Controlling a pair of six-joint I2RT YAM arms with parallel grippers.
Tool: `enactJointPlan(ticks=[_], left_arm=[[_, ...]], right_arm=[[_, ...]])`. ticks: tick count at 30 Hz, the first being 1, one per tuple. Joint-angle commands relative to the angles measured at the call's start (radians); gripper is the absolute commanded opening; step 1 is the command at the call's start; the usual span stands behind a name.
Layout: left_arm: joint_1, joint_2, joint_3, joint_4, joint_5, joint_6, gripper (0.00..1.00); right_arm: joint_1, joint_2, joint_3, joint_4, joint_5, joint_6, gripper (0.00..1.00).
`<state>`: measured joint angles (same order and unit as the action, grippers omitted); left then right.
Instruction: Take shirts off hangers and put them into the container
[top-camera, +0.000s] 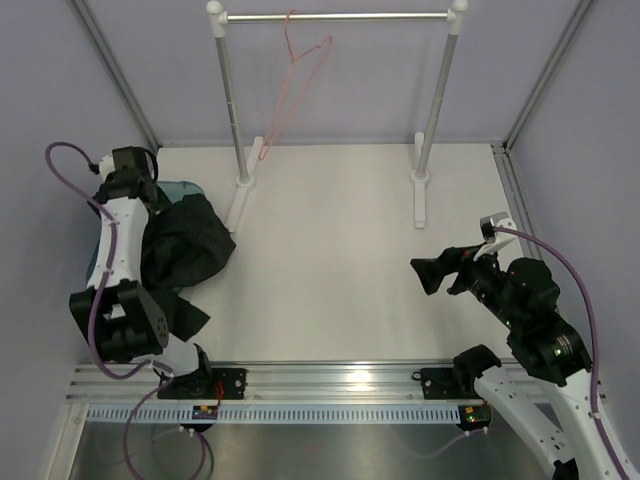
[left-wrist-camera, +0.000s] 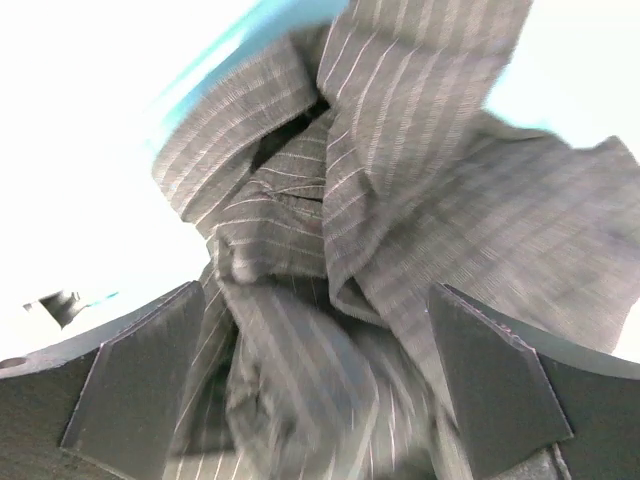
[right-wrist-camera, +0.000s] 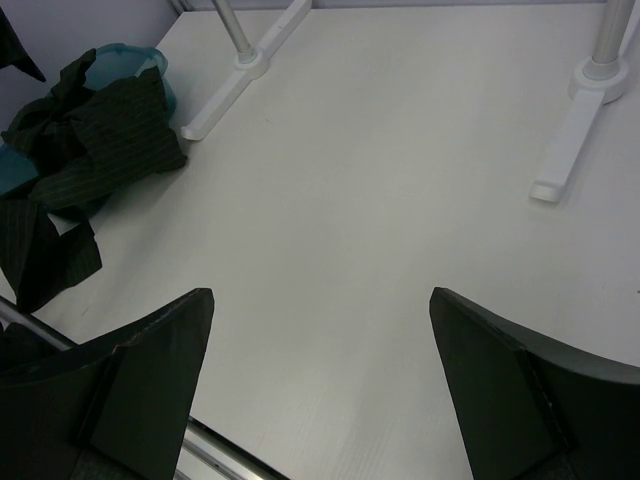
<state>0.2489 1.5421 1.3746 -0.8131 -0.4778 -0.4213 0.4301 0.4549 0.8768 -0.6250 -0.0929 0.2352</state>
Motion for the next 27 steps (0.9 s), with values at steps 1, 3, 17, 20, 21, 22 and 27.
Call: enactJointPlan(ticks=[1,3,17,20,21,22,27], left_arm=[[-0.058,-0.136,0.008,-0.037,0.024,0.027,0.99],[-0.104,-0.183,-0.025,-0.041,0.031,0.029,0.99],[-0.577,-0.343,-0.347,-0.091,-0.133,-0.163,0.97],[-0.585,-0.297,-0.379,-0.037,-0.156,-0.178,0.95],[-0.585,-0.28,-0.381,-0.026,-0.166,-0.178,0.94],[-0.585,-0.245,-0.378,-0.011,-0.191,-0.18,0.91],[-0.583,-0.154,-0.344,0.023,-0.278,-0.178,0.78]], right_arm=[[0.009,0.008,0.024,0.034,-0.028,-0.011,0.99],[0.007,0.01,0.019,0.042,-0.042,-0.007,1.0],[0.007,0.022,0.011,0.061,-0.082,0.026,0.99],[0.007,0.027,0.013,0.062,-0.085,0.029,0.99],[0.007,0.03,0.013,0.064,-0.087,0.029,0.99],[0.007,0.031,0.014,0.064,-0.088,0.029,1.0],[0.007,0.025,0.014,0.053,-0.084,0.03,0.99]])
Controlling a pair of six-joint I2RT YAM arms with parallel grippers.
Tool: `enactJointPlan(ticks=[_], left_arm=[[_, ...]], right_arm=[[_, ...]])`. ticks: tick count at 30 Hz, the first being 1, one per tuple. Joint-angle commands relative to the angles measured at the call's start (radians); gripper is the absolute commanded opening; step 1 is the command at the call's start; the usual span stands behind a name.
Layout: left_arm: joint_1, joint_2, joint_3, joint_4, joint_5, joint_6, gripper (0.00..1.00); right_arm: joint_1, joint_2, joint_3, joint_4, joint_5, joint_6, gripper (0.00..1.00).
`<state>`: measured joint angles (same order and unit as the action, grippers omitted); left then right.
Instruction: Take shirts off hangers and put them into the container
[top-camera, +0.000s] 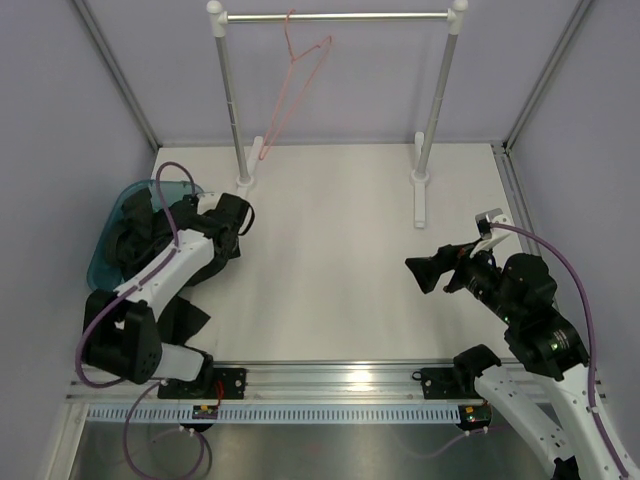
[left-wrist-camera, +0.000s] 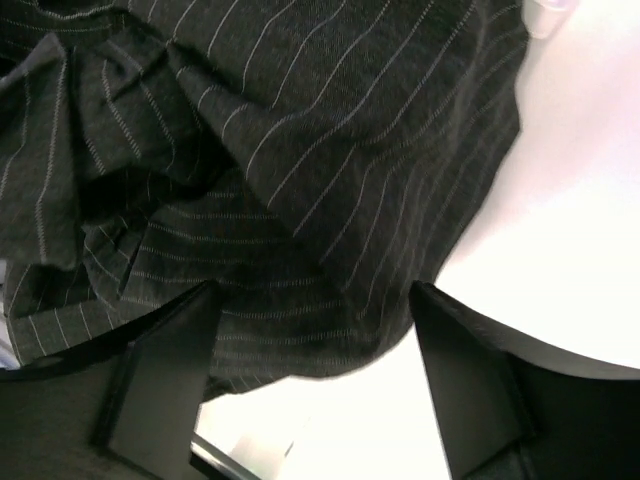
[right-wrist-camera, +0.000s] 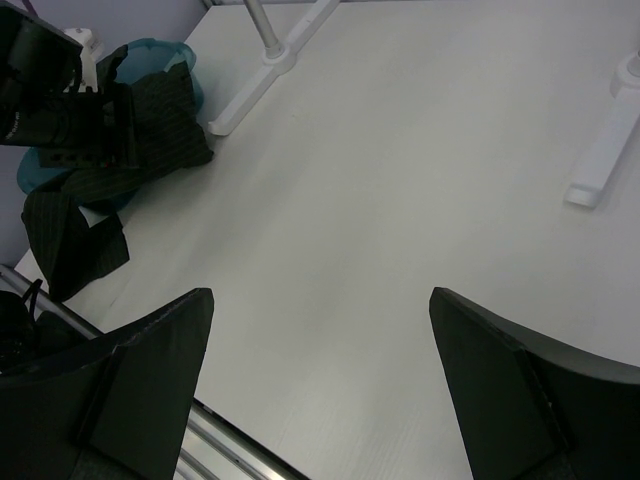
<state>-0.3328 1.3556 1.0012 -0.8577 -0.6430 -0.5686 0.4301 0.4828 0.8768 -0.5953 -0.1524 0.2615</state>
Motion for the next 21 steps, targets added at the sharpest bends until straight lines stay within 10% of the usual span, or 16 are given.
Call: enactJointPlan(ticks=[1,12,21], left_arm=[[-0.002,0.062,0.037,0.063,-0.138,-0.034,0.74],[0.086,0.067,0.14,0.062,-0.17,0.033,0.0],[0.392,0.01,0.286,0.095,-0.188,0.177,0.0]], right_arm=[[0.007,-0.006,0.013,0.02,-0.022,0.004,0.99],[0.007,-0.039,0.011,-0.011,0.004,-0.005,1.0],[0.006,-0.023,0.03,-0.004,-0.004,-0.022,1.0]])
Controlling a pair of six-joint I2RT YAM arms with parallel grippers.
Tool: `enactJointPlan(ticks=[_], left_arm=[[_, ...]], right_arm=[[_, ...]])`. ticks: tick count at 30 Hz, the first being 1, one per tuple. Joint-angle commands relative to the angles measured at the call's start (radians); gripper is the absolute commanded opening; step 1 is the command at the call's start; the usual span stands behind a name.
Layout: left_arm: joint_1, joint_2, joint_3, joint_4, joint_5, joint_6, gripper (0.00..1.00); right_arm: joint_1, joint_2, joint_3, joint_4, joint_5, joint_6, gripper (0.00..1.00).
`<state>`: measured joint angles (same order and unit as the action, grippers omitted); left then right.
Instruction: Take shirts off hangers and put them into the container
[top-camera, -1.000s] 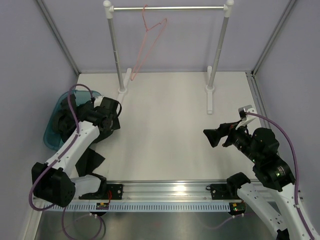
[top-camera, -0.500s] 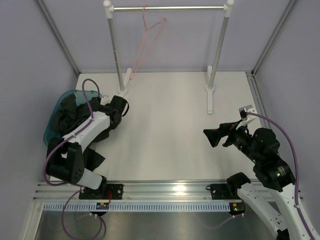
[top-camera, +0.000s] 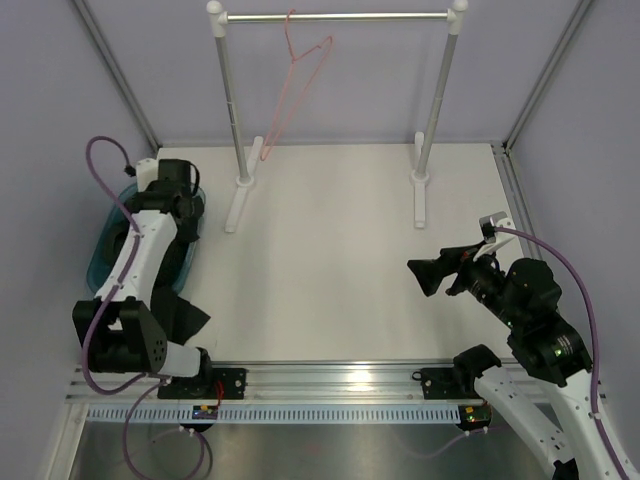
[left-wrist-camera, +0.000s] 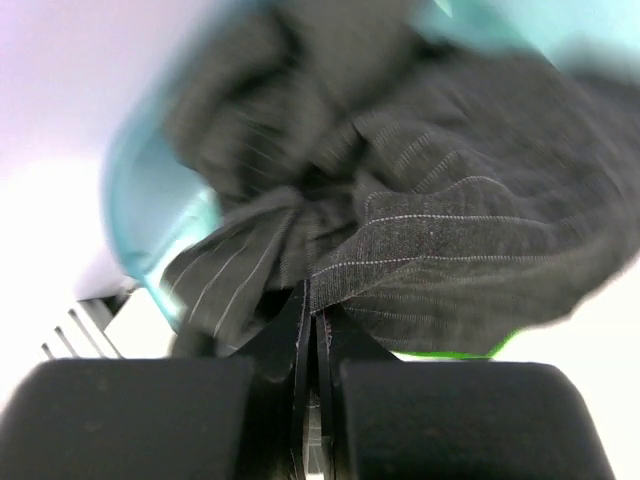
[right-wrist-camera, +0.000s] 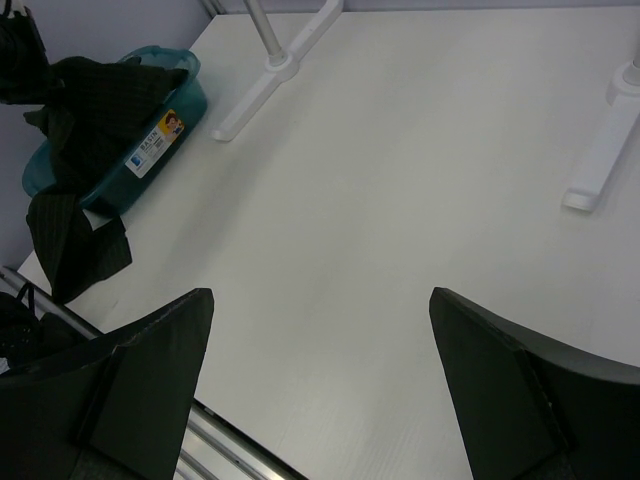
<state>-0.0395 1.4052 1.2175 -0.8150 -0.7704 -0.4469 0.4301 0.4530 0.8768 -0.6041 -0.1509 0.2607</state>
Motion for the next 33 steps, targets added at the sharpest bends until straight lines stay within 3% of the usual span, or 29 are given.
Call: enactJointPlan(ticks=[1,6,18,25,28,31,32,33], left_arm=[[0.124,-0.034,0.08,0.068,-0.058,0.063,0.02],[0.237,0.041,0.116,0.123,-0.035,0.071,0.05],[0.299,0.377,0.134,0.131,0.149,-0.013,0.09],[0.308,0.42,0.123,0.142,0.195,-0.001,0.24],[0.314,0.433,0.134,0.117,0.207,-0.003,0.36],[0.316,0.365,0.128,0.109,0.214,-0.013,0.57],[0.314,0.303,0.123,0.108,0.218,-0.01,0.74],[0.314,0.272,0.12,0.106,0.22,-0.007,0.83]], right_arm=[[0.007,0.009,0.03,0.004,-0.004,-0.021,1.0],[0.007,0.012,0.027,0.006,-0.001,-0.018,1.0],[0.007,0.058,0.044,-0.003,0.027,-0.021,1.0],[0.009,0.085,0.045,0.013,0.031,-0.029,0.99],[0.007,0.098,0.05,0.027,0.021,-0.034,1.0],[0.009,0.105,0.057,0.032,0.016,-0.047,1.0],[0.007,0.104,0.057,0.032,0.016,-0.054,1.0],[0.007,0.101,0.056,0.033,0.017,-0.057,1.0]])
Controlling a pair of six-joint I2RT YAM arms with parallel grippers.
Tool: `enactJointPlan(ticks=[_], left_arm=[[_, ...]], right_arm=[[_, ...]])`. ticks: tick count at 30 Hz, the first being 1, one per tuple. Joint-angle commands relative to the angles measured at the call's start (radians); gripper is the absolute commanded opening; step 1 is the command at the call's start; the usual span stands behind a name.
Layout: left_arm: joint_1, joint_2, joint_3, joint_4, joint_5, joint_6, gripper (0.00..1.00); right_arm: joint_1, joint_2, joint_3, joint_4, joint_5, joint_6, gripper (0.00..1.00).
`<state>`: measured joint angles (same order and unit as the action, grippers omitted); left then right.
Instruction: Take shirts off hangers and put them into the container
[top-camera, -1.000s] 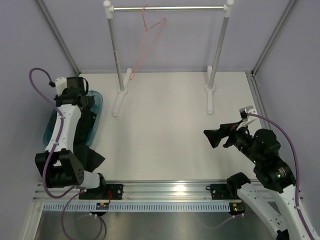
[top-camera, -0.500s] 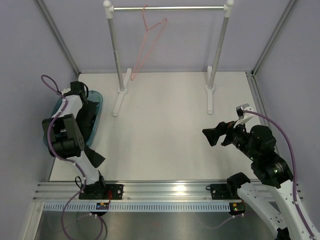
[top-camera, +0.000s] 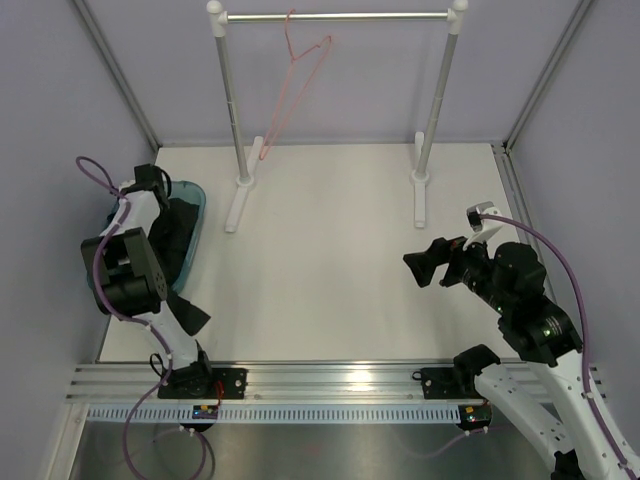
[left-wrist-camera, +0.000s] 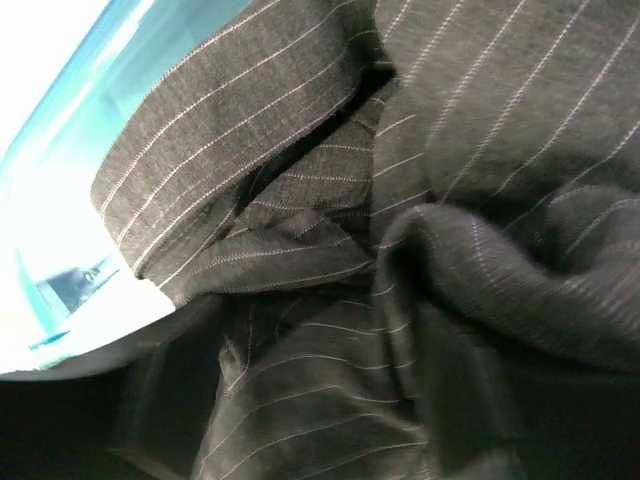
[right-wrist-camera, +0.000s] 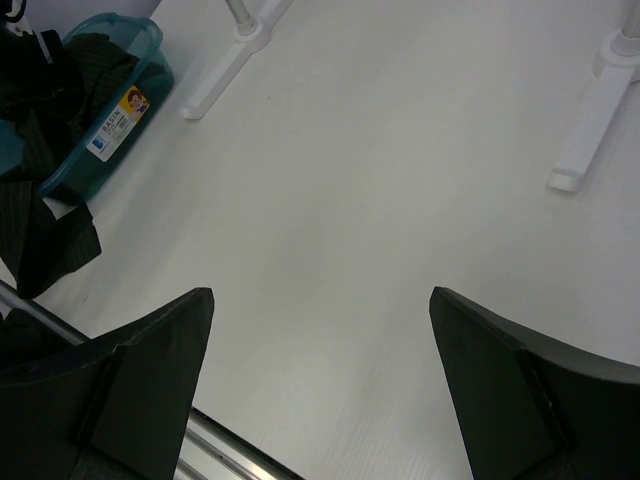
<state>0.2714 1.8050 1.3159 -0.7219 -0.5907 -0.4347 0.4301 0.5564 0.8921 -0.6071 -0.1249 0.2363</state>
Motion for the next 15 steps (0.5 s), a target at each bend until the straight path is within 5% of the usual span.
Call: enactJointPlan(ticks=[1,3,9,15], left_arm=[[0.003,-0.157,0.022,0.012,0.046,-0.018,0.9],[0.003,-0.232,0.034,-0.02,0.049,-0.015,0.99],[-0.003,-0.45,-0.02,-0.109,0.086,-0.039,0.99],[-0.005,-0.683,-0.265,-0.16,0.086,-0.067,0.99]], right_arm=[[0.007,-0.006,0.033,0.038,-0.01,-0.034,0.99],[0.007,-0.016,0.025,0.049,-0.019,-0.034,1.0],[0.007,-0.027,0.004,0.064,-0.061,-0.031,0.99],[0.007,-0.047,-0.013,0.075,-0.094,-0.017,0.99]])
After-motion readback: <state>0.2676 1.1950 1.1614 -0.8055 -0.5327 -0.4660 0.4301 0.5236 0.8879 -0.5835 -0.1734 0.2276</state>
